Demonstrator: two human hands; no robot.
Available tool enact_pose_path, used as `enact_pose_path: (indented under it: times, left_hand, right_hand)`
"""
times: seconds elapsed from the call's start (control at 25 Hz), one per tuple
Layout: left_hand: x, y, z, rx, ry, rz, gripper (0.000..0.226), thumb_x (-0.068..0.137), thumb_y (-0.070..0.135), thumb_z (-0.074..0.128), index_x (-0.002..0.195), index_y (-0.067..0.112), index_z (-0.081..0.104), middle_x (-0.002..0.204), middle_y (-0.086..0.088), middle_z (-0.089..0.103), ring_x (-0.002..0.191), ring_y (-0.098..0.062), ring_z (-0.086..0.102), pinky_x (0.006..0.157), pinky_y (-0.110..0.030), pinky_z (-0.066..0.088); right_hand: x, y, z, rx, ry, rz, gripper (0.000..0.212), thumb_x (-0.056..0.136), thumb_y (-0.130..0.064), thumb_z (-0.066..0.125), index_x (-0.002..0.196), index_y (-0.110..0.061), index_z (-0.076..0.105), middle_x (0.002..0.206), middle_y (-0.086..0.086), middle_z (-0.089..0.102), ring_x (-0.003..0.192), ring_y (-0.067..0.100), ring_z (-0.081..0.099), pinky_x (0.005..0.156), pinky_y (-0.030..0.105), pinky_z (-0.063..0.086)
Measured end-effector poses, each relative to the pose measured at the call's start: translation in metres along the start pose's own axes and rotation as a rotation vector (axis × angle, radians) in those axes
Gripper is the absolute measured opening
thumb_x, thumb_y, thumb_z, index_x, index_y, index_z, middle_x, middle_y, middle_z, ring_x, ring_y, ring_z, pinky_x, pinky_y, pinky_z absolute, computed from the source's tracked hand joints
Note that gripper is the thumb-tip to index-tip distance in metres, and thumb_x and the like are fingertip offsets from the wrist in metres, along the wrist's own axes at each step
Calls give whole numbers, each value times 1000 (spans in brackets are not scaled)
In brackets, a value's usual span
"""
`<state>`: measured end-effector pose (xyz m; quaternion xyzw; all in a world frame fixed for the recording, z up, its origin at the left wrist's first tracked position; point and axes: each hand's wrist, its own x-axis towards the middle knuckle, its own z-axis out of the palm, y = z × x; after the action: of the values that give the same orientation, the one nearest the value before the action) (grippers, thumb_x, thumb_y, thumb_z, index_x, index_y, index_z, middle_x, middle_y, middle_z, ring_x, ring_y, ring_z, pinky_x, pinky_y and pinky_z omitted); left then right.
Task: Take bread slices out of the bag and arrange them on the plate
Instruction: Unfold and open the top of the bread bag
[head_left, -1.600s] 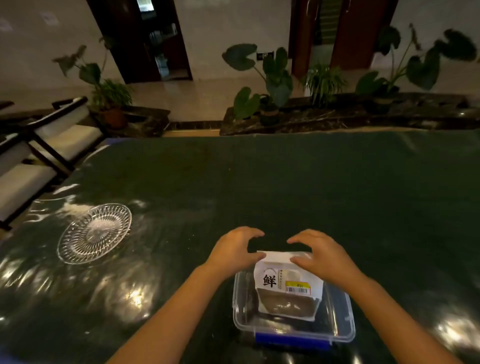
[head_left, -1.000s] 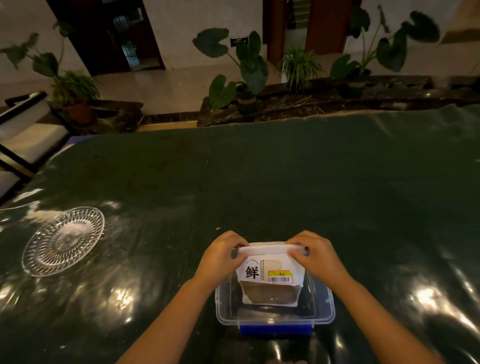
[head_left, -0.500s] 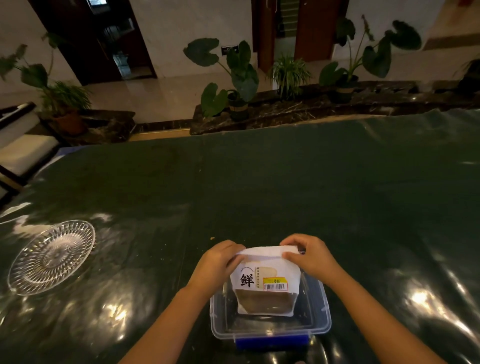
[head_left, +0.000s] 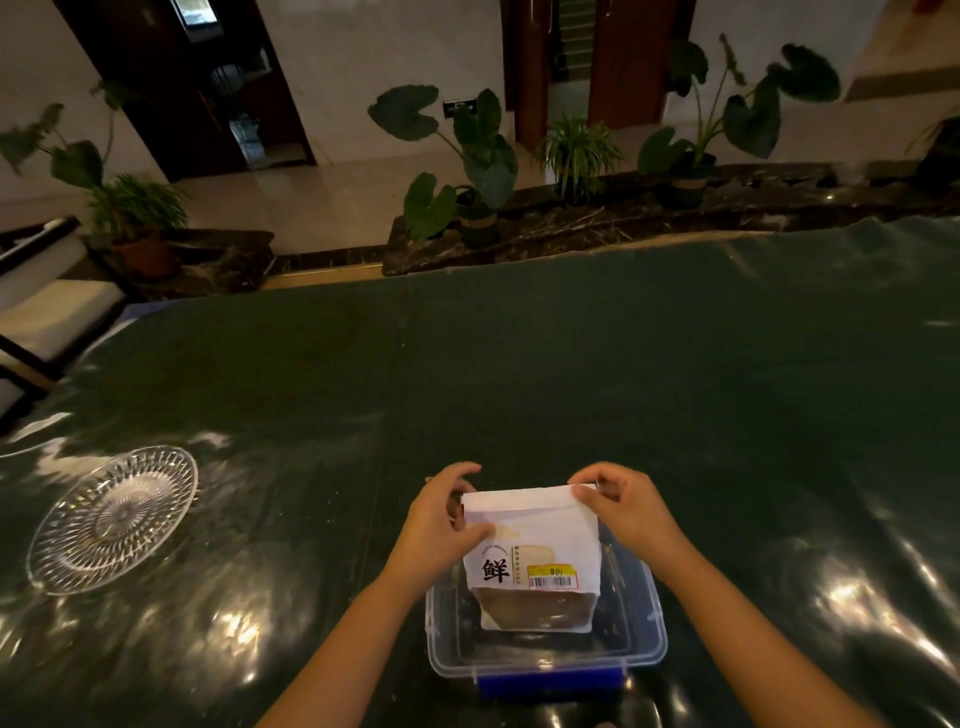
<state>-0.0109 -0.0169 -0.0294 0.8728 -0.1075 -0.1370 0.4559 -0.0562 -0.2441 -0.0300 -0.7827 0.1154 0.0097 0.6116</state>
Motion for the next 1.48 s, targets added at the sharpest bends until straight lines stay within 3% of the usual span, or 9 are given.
enact_pose_path:
  times: [0.08, 0.24, 0.36, 0.52, 0.68, 0.84, 1.0, 1.32, 1.48]
  left_hand:
    - [-3, 2, -1, 160, -19, 126, 58, 75, 17, 72, 120, 36, 43, 107, 15, 51, 94, -11, 58, 76, -24, 58]
    - [2, 9, -9, 252, 23, 328, 18, 81, 20, 67, 98, 21, 65, 94, 10, 61, 87, -7, 60, 75, -20, 53]
    - [4, 12, -10, 102, 17, 207, 6, 81, 20, 66, 85, 20, 70, 81, 11, 65, 78, -5, 64, 66, -14, 52]
    - [5, 12, -10, -97, -37, 9, 10, 83, 20, 64, 74, 23, 68, 77, 4, 69, 70, -2, 68, 55, -13, 52]
    - [2, 11, -11, -202, -16, 8, 9, 80, 17, 67, 81, 26, 66, 86, 6, 69, 77, -4, 68, 58, -14, 53]
    - [0, 12, -15, -55, 7, 98, 20, 77, 20, 71, 84, 37, 63, 89, 12, 67, 83, -2, 64, 64, -17, 55]
    - [2, 15, -26, 58, -27, 165, 18, 77, 26, 70, 78, 42, 63, 81, 23, 65, 80, 9, 62, 58, -8, 50]
    - [5, 24, -32, 335, 46, 334, 22, 80, 22, 68, 102, 22, 67, 82, 18, 57, 69, 7, 55, 64, -6, 43]
    - [2, 19, -32, 351, 43, 409, 27, 80, 17, 68, 107, 18, 66, 91, 10, 63, 76, 4, 55, 68, -7, 42]
  right_hand:
    - [1, -2, 2, 6, 16, 30, 14, 82, -12, 62, 95, -19, 61, 96, -9, 60, 91, 9, 60, 66, 19, 50]
    - [2, -3, 4, 28, 18, 78, 13, 82, -11, 62, 92, -20, 60, 96, -7, 59, 90, 11, 59, 64, 20, 49]
    - [-1, -2, 3, 84, 16, 91, 4, 83, -15, 61, 81, -19, 62, 90, -2, 65, 85, 12, 63, 60, 20, 50]
    - [-8, -6, -3, 106, -37, -4, 6, 78, -22, 68, 75, -27, 65, 79, -9, 69, 78, 6, 67, 55, 16, 52]
    - [-5, -12, -7, 20, -12, -72, 13, 79, -15, 67, 70, -25, 65, 75, -7, 68, 73, 2, 66, 55, 11, 51]
    - [-1, -19, -7, -57, 15, -64, 8, 81, -19, 65, 74, -19, 63, 80, -1, 67, 75, 10, 66, 57, 16, 52]
    - [-1, -28, -12, -254, 71, -111, 7, 79, -21, 67, 74, -18, 65, 78, -2, 65, 76, 12, 62, 62, 17, 47]
    - [1, -41, -19, -493, 96, -132, 6, 80, -20, 66, 75, -22, 64, 69, -9, 59, 66, 5, 57, 56, 11, 39]
    - [0, -40, -25, -438, 16, -133, 14, 79, -19, 67, 91, -24, 65, 70, -8, 60, 69, 7, 60, 59, 10, 42]
